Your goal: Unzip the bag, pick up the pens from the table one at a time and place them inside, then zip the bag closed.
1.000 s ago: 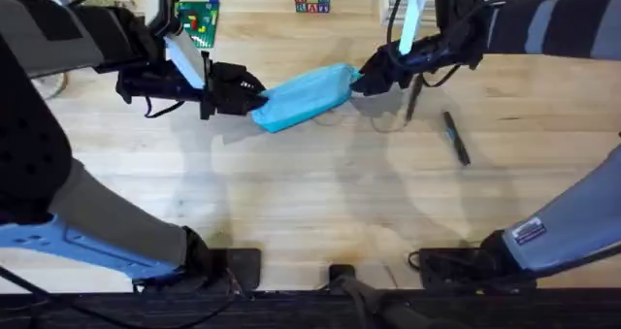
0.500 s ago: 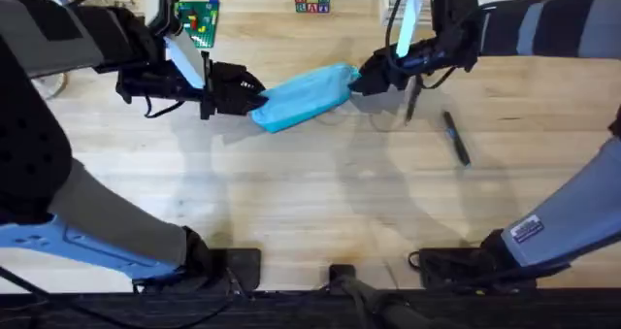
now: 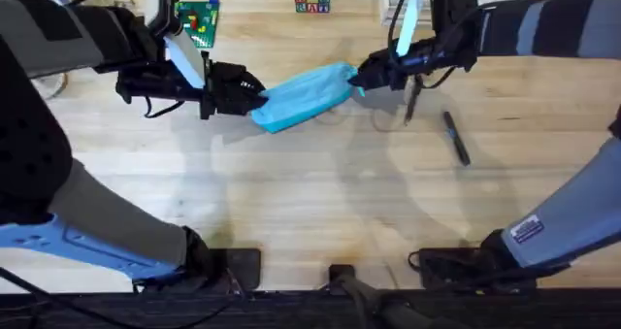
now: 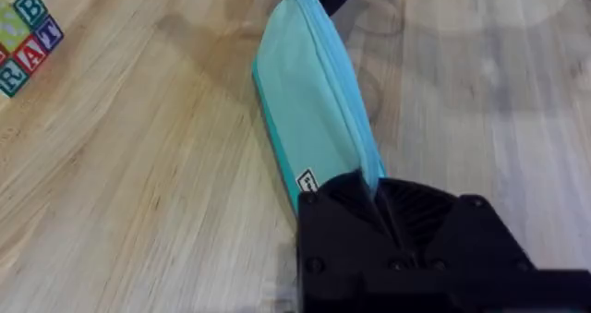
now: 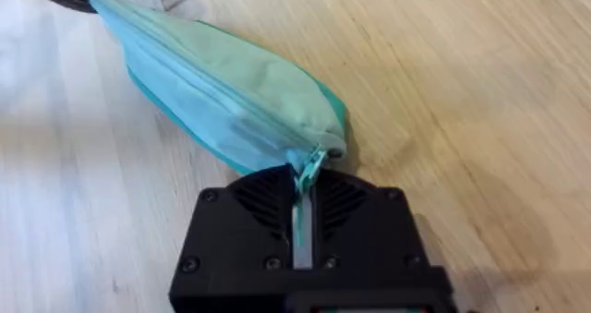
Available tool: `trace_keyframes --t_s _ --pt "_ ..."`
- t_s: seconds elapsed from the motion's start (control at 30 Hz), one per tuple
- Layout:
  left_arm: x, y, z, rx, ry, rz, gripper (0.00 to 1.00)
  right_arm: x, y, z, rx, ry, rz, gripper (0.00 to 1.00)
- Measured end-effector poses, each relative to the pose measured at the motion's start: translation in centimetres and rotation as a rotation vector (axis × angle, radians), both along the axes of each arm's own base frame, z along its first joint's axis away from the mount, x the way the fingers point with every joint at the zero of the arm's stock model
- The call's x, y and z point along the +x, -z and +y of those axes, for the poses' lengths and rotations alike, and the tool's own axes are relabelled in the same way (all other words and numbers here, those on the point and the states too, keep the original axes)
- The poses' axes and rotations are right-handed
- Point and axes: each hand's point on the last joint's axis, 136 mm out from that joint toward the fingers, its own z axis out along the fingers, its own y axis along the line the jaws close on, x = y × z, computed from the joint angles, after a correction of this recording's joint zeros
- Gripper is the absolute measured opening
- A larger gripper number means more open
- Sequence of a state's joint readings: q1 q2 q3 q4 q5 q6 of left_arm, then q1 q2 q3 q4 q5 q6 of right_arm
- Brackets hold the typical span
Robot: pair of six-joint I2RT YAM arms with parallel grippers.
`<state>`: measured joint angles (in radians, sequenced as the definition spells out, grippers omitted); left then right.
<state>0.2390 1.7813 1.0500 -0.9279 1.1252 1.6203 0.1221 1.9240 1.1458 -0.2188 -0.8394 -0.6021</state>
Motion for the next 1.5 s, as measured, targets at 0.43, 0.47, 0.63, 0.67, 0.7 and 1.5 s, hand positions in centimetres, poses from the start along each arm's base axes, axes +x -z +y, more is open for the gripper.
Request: trace_keyframes --t_s 0.43,0.47,0.63,0.67,0.7,1.5 --pt "-0.1 0.0 0.0 -0.002 0.0 0.01 0.042 0.0 -0.1 -0.2 0.016 0.016 0.024 0.03" --pt "-0.1 0.0 0.0 -0.002 0.0 0.01 0.042 0.0 -0.1 -0.2 0.017 0.02 0.029 0.03" --pt "-0.2 0.0 0.0 -0.003 0.0 0.01 0.042 0.0 -0.7 -0.4 0.009 0.038 0.035 0.03" --pt "-0.2 0.0 0.0 -0.003 0.0 0.01 0.042 0.0 -1.0 -0.5 0.0 0.047 0.034 0.03" --pt "-0.2 0.0 -0.1 -0.003 0.002 0.01 0.042 0.0 -1.2 -0.7 -0.009 0.054 0.031 0.03" --pt "-0.3 -0.1 -0.4 -0.006 0.01 0.013 0.042 -1.4 -3.1 -2.5 -0.148 0.162 0.069 0.03"
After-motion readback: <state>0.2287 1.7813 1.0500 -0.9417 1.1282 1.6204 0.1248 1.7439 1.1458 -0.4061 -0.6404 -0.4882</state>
